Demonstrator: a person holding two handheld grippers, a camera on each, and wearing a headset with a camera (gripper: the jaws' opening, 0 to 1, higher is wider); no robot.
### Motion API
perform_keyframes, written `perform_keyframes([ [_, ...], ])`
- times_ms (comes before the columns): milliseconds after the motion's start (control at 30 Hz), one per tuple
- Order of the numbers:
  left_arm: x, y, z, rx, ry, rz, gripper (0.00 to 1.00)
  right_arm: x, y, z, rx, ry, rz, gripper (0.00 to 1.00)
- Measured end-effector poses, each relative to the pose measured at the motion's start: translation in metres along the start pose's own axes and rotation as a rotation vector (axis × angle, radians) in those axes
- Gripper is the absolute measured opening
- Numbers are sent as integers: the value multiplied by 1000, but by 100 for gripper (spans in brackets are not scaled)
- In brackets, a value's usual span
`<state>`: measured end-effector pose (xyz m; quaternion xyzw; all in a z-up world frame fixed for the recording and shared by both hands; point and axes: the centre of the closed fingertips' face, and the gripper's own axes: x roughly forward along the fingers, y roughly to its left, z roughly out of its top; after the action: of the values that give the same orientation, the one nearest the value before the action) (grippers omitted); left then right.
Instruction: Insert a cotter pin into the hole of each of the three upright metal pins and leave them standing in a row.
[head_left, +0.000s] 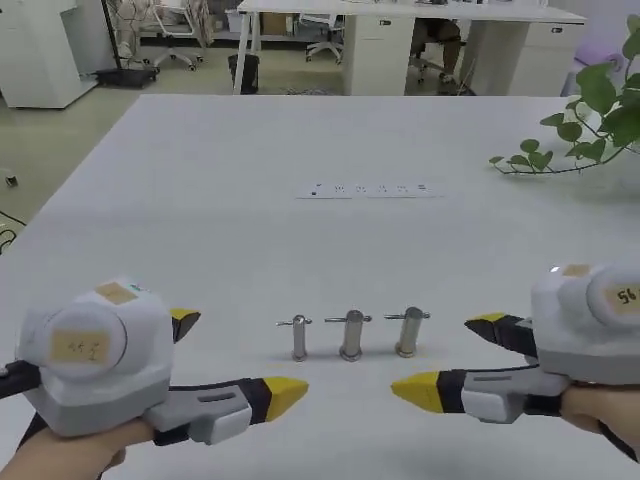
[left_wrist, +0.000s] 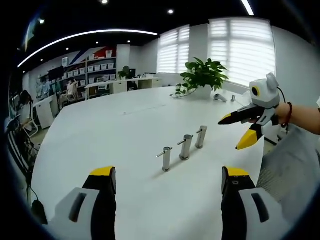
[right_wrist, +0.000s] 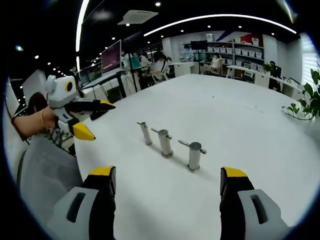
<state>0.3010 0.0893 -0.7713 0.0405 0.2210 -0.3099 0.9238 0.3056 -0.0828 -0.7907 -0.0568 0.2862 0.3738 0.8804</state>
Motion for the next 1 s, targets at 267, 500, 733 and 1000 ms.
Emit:
perform_keyframes([
  [267, -8, -7, 0, -11, -3, 28, 88, -5, 11, -2, -1, -27, -24, 99],
  [500, -11, -8, -1, -23, -14, 41, 90, -10, 17, 0, 12, -49, -29, 100],
  [733, -18, -7, 0, -47, -40, 63, 93, -15, 20, 3, 27, -80, -36, 100],
  [1000, -22, -4, -4, -60, -43, 91, 99, -19, 23, 6, 42, -110, -48, 99],
])
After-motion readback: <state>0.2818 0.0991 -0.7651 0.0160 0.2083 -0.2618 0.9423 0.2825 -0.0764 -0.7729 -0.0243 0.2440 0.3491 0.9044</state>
